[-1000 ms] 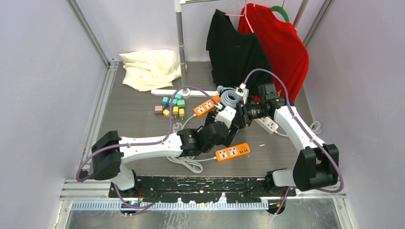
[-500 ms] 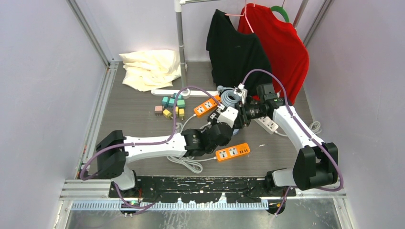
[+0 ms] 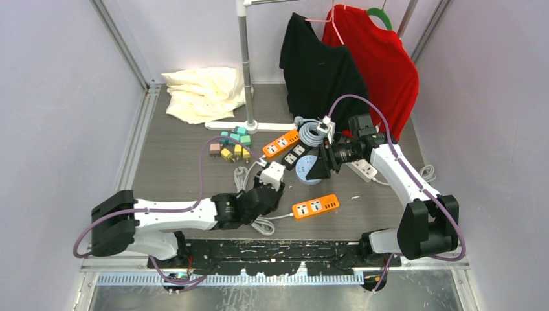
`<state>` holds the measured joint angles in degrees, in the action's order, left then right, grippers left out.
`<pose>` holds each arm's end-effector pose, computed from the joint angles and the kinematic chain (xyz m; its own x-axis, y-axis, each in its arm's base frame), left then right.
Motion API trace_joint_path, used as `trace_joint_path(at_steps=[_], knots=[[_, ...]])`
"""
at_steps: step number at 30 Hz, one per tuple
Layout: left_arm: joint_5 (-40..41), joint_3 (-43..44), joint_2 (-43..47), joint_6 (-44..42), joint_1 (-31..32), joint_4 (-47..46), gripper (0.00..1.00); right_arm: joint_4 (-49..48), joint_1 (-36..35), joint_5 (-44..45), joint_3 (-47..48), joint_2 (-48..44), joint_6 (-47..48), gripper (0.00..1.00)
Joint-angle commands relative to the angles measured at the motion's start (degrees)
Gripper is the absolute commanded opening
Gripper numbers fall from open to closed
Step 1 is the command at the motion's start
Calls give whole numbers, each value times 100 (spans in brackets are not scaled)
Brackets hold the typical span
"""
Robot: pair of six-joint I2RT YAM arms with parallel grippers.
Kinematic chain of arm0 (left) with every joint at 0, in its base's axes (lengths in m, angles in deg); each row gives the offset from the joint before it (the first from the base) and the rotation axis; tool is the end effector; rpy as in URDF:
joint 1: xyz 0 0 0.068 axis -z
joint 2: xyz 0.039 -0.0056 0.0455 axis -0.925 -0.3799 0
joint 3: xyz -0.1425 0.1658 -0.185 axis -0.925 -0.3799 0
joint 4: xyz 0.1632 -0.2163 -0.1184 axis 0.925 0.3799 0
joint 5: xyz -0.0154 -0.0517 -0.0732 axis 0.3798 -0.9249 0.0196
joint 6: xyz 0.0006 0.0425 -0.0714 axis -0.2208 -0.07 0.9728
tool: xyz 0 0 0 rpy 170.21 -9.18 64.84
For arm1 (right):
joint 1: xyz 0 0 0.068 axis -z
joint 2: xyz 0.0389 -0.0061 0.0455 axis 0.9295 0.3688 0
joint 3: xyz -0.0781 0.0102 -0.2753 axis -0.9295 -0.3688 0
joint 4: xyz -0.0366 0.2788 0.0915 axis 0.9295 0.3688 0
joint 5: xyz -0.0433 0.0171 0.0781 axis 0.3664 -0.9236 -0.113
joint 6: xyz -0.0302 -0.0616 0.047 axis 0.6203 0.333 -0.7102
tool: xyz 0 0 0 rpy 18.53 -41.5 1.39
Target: Pull the plug off the socket
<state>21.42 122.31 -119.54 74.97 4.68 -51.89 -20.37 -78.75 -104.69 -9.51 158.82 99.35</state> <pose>0.1423 -0.3109 0.2045 -0.4386 0.1669 -0.8831 0.4962 0.8643 -0.0830 0.2731 0.1142 0.2504 -0.6788 -0.2957 -0.6721 -0.7323 0.3391 0.5905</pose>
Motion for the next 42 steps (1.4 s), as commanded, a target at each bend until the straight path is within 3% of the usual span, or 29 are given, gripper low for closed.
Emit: trace_joint_path(at_steps=[1, 12, 17, 23, 31, 42], knots=[[764, -443, 851, 104, -45, -741, 0, -15, -13, 3, 24, -197, 220, 62], [187, -934, 1674, -831, -1175, -306, 0, 143, -14, 3, 41, -165, 533, 62], [-365, -1200, 1933, -740, -2206, -538, 0, 156, -7, 11, 30, -137, 586, 62], [-1255, -1812, 2078, 39, -3741, -1588, 0, 192, -7, 4, 30, -105, 650, 62], [-2204, -1716, 1348, 906, -5145, -2374, 0, 228, -10, 6, 23, -80, 705, 62], [-2413, -343, -401, 1729, -5630, -1654, 0, 306, -7, -14, 23, -34, 848, 62]])
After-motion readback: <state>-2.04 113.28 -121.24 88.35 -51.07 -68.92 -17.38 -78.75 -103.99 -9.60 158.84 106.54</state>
